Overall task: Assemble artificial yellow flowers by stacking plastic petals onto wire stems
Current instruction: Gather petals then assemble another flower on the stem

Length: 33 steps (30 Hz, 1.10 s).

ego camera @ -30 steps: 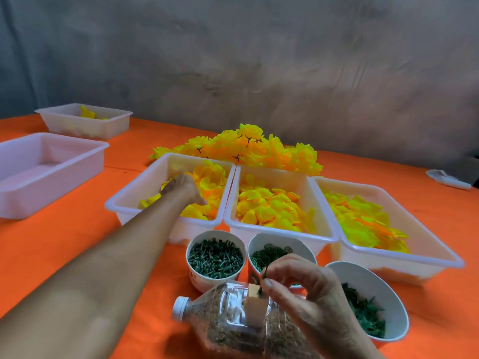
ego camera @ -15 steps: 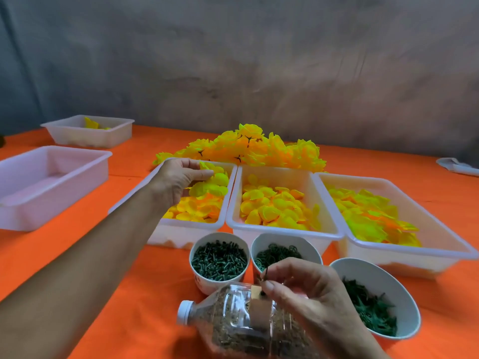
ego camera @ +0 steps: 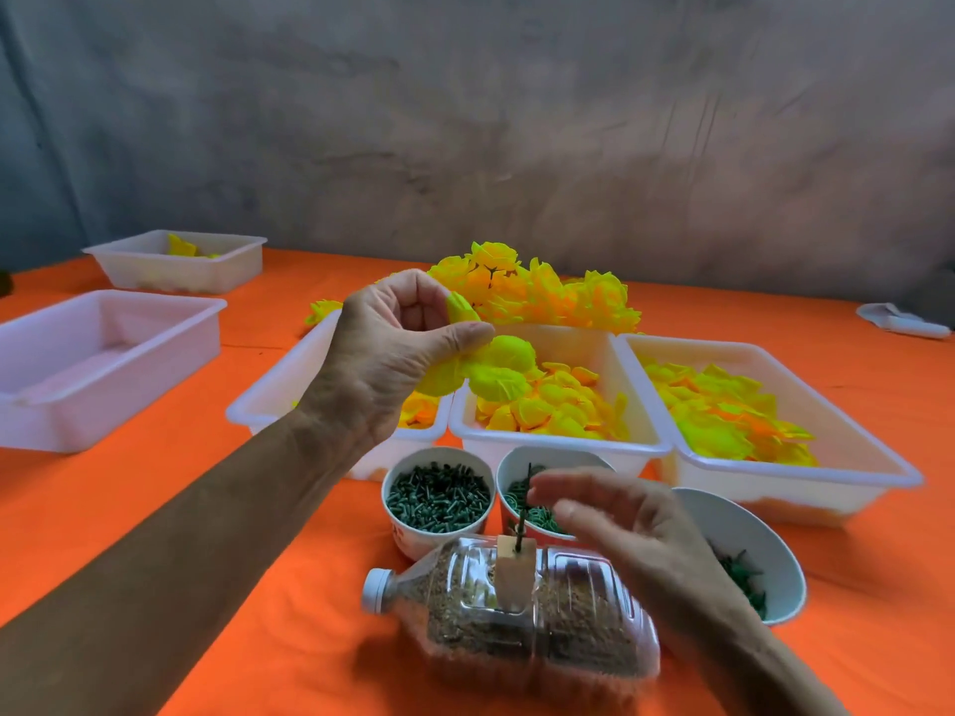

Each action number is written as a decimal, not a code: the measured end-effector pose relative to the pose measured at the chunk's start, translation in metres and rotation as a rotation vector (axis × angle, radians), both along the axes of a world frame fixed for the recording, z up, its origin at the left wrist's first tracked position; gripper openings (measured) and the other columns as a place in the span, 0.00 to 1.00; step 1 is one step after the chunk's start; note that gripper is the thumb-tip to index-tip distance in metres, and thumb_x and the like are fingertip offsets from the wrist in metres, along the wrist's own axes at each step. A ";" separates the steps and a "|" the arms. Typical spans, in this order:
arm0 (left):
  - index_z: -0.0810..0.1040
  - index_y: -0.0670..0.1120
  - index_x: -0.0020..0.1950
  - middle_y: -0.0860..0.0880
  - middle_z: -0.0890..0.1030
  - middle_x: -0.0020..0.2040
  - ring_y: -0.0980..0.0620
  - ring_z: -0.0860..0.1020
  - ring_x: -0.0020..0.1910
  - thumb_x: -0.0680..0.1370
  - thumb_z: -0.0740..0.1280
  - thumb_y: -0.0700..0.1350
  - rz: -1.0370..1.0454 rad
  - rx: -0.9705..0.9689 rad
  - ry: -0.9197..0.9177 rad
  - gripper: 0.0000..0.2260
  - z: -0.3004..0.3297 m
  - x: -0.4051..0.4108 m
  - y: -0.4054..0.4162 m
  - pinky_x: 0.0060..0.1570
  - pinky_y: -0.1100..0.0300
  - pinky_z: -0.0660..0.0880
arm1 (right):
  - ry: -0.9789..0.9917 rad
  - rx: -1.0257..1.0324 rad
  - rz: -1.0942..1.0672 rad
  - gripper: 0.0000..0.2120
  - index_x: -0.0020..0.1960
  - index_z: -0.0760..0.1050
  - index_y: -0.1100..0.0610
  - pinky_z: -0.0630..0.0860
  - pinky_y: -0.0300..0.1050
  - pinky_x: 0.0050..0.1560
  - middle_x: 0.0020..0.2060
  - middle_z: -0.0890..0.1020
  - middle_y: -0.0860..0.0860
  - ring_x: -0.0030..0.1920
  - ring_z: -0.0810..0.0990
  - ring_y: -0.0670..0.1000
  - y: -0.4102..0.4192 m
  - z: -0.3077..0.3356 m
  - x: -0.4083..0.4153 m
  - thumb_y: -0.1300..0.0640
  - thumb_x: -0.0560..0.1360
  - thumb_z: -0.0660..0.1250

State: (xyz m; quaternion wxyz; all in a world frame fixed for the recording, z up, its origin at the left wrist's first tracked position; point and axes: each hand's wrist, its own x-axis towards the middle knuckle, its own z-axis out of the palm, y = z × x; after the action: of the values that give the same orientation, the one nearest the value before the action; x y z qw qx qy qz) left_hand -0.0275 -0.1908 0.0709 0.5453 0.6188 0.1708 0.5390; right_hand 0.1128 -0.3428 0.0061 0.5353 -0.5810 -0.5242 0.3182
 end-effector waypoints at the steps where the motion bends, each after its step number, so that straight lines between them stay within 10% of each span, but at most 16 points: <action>1: 0.72 0.43 0.35 0.48 0.79 0.32 0.49 0.75 0.33 0.56 0.75 0.41 0.008 0.027 -0.005 0.15 0.001 0.000 -0.006 0.32 0.57 0.76 | 0.031 0.055 -0.051 0.07 0.45 0.84 0.47 0.75 0.33 0.43 0.42 0.86 0.47 0.45 0.83 0.44 0.000 0.007 0.001 0.58 0.75 0.68; 6: 0.73 0.43 0.36 0.44 0.79 0.34 0.48 0.75 0.34 0.58 0.75 0.43 0.026 0.134 0.012 0.14 0.004 0.010 -0.035 0.33 0.59 0.76 | 0.105 0.131 -0.106 0.16 0.41 0.84 0.50 0.72 0.39 0.36 0.35 0.83 0.47 0.36 0.78 0.45 0.008 0.050 -0.003 0.38 0.65 0.67; 13: 0.75 0.43 0.37 0.52 0.80 0.30 0.57 0.77 0.28 0.59 0.75 0.43 -0.006 0.057 0.020 0.13 -0.003 0.011 -0.056 0.26 0.65 0.73 | 0.247 0.011 -0.086 0.03 0.36 0.81 0.57 0.69 0.32 0.24 0.28 0.82 0.48 0.26 0.77 0.42 0.011 0.063 -0.014 0.58 0.67 0.72; 19: 0.82 0.45 0.42 0.51 0.82 0.34 0.57 0.79 0.30 0.55 0.75 0.55 -0.107 -0.158 0.283 0.21 -0.011 -0.005 -0.062 0.27 0.64 0.74 | 0.247 -0.065 -0.089 0.09 0.38 0.81 0.58 0.69 0.34 0.24 0.28 0.82 0.50 0.27 0.78 0.44 0.008 0.060 -0.010 0.53 0.61 0.72; 33: 0.79 0.42 0.38 0.48 0.79 0.27 0.57 0.75 0.21 0.63 0.70 0.45 -0.299 -0.503 0.392 0.08 -0.015 -0.013 -0.061 0.20 0.66 0.72 | 0.358 -0.273 -0.007 0.11 0.41 0.78 0.60 0.70 0.35 0.23 0.28 0.82 0.52 0.26 0.78 0.46 0.011 0.059 -0.011 0.58 0.60 0.72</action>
State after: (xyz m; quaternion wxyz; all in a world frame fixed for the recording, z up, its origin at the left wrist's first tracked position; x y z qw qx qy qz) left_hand -0.0402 -0.2515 0.0557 0.7106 0.5749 0.3070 0.2653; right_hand 0.1016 -0.3320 0.0655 0.5373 -0.5841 -0.3709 0.4823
